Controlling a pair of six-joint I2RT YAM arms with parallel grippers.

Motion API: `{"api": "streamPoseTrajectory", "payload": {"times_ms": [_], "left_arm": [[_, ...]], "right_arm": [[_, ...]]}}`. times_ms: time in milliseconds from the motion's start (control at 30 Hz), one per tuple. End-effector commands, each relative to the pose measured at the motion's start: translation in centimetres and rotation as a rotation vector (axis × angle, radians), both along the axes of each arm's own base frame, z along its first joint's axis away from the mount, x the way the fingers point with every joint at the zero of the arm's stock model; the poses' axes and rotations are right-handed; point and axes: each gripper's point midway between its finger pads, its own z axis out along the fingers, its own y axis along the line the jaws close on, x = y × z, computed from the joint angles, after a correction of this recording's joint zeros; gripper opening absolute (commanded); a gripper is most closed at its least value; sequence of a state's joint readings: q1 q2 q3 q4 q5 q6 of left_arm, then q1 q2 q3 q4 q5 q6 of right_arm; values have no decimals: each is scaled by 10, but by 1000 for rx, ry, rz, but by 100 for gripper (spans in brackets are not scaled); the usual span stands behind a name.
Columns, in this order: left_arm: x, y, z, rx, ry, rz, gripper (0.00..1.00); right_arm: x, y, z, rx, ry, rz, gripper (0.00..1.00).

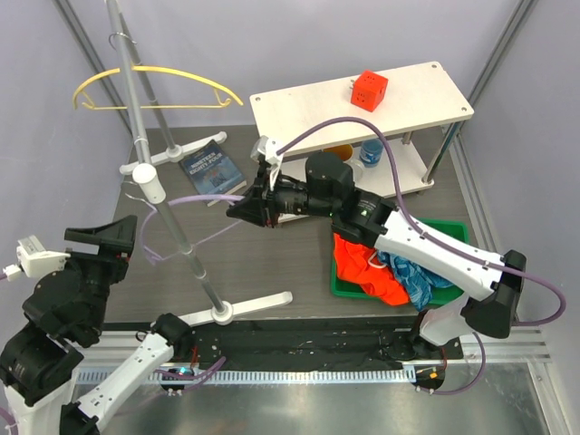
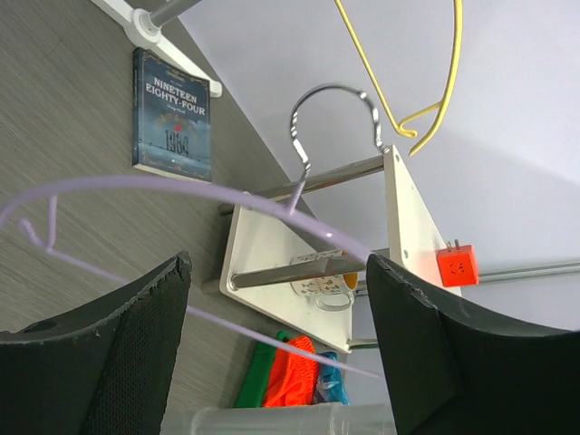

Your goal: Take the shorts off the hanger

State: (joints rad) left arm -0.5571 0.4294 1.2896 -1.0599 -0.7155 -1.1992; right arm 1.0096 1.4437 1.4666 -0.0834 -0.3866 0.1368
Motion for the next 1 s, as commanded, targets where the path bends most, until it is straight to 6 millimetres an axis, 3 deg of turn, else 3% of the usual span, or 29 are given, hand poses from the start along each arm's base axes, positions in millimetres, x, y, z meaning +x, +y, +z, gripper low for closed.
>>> {"api": "streamPoseTrajectory", "payload": {"times_ms": [0,267,467,767,933,967], "left_arm": [[-17,9,2,-36,-21,-6,77],[-31,4,-10,-60,-18,-72,80],[-31,-10,-8,-32,2,-151,80],[-22,-23,-13,41,47,-205,80],[-14,-32,-22,68,76,-228,80],[-11,-34,-27,75,88,-231,80]], "right_arm": [[8,3,78,182,-163,-22,1],[28,12,133,300,-255,-94,1],[38,10,157,353,-292,-126,1],[56,0,176,406,-302,-169,1],[63,-21,186,458,-282,-210,1],[70,-24,178,450,-259,-221,1]]}}
